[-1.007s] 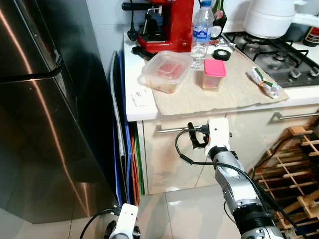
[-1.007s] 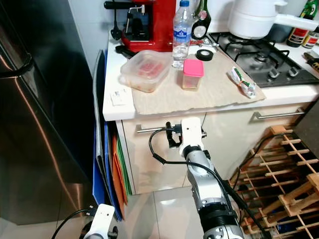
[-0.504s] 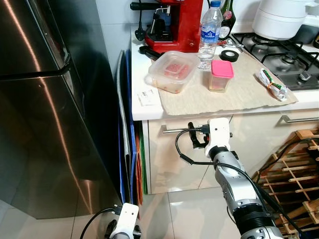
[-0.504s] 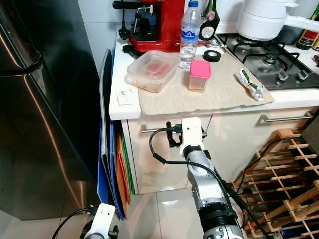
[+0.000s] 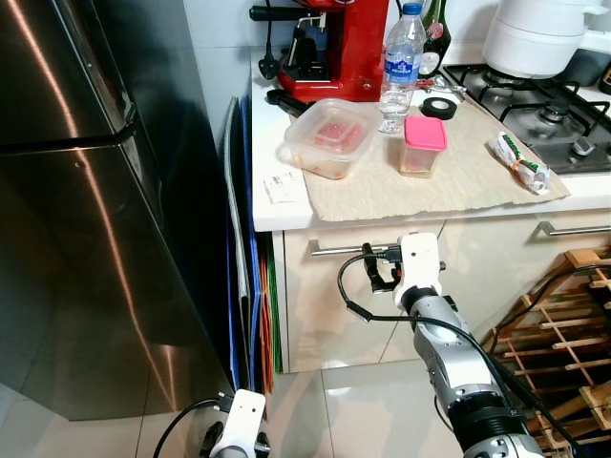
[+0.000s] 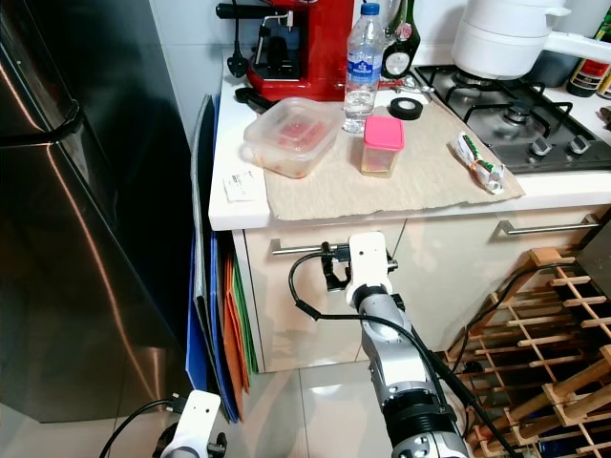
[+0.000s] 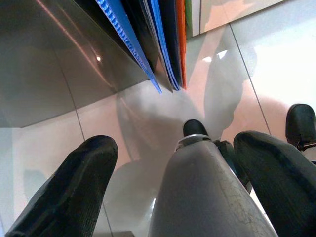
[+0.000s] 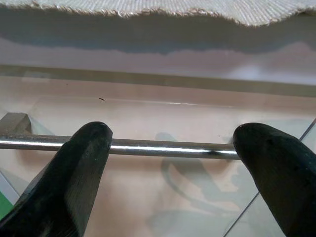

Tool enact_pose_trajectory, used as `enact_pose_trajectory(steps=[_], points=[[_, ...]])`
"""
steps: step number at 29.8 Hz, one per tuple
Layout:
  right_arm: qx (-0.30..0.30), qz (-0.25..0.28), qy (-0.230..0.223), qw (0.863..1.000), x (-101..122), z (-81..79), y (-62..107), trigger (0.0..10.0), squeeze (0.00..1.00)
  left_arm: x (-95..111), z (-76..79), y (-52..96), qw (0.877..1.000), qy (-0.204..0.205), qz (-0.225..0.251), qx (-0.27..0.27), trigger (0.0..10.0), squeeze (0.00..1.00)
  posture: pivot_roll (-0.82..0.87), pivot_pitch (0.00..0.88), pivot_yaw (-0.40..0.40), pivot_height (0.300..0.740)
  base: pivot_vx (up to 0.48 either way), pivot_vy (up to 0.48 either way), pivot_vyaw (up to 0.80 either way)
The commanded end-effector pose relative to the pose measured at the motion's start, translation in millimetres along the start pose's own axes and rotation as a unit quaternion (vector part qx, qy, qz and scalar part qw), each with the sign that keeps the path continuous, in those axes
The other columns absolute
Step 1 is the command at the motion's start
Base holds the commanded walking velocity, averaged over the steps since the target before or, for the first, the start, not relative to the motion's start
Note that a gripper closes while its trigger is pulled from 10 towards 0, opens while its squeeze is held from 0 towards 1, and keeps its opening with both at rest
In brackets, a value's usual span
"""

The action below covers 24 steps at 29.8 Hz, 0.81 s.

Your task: Restocking fridge

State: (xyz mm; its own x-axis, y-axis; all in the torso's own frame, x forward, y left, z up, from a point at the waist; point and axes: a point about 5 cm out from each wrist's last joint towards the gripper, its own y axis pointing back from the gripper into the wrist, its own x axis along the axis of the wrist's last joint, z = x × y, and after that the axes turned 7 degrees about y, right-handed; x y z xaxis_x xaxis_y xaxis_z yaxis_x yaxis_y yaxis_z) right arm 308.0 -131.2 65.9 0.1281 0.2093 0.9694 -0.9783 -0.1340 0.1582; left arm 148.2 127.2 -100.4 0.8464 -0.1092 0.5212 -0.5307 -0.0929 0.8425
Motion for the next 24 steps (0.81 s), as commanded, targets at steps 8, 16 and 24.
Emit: enact_pose_trajectory(steps=[8,16,24], points=[[0.0,0.005,0.006,1.0,2,-0.2,-1.1,10.0,0.0,359,37.6,147.0,0.76,0.018,0.605,-0.238,10.0,0.0,0.07,0.0,0.011,0.74,0.0,0.0,0.0],[0.0,0.005,0.006,1.0,2,-0.2,-1.1,10.0,0.0,359,37.6,147.0,0.76,0.018,0.605,-0.238,10.0,0.0,0.07,0.0,0.011,0.74,0.0,0.0,0.0],[0.015,-0.275,-0.001,0.961,-105,-17.6,32.5,10.0,0.0,271,30.0,53.7,0.902,-0.051,0.383,-0.193,10.0,0.0,0.08,0.0,0.013,0.74,0.0,0.0,0.0]])
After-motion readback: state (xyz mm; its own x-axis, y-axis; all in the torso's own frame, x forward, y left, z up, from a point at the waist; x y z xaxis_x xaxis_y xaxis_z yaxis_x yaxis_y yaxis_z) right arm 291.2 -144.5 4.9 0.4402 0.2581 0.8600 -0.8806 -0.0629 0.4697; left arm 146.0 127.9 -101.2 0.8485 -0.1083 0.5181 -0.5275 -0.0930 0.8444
